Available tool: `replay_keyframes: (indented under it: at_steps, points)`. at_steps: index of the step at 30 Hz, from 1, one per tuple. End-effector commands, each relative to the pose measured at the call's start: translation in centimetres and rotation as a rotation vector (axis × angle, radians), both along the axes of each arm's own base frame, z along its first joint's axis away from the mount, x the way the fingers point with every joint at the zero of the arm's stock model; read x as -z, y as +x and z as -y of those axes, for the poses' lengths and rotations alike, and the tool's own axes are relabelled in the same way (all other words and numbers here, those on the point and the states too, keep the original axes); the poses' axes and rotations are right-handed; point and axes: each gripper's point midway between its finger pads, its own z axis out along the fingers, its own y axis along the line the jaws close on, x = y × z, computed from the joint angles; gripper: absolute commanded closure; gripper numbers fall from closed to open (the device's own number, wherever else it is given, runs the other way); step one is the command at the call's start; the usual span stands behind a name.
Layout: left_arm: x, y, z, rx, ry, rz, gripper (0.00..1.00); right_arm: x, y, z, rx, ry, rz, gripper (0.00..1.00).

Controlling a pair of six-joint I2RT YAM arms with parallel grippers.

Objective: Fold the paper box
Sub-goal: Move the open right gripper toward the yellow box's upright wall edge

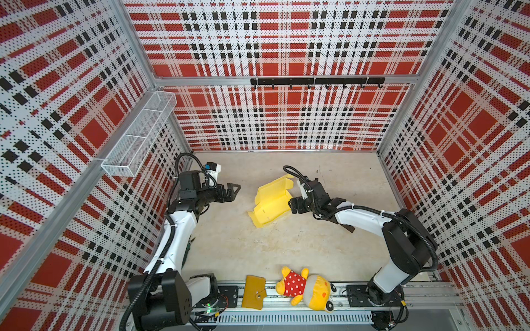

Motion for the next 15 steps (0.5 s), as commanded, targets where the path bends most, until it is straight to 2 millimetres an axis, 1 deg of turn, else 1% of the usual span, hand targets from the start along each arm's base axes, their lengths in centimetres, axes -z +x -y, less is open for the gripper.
replay_keyframes:
  at_steps: [1,8,10,15]
  points:
    - [-1.8,0.4,-0.2,-0.012,0.016,0.055,0.01,-1.4,1.3,-1.0,-0.015,-0.007,0.037,0.12]
    - [-0.6,0.1,0.3,0.016,0.027,0.006,0.01,-1.4,2.1,-1.1,-0.023,-0.061,0.035,0.15]
    - [-0.6,0.5,0.0,0.013,0.039,-0.002,0.0,-1.5,2.2,-1.3,-0.032,-0.063,0.037,0.15]
    - [-0.8,1.4,-1.0,0.004,0.041,-0.003,0.0,-0.3,2.4,-0.3,-0.005,-0.076,0.024,0.16]
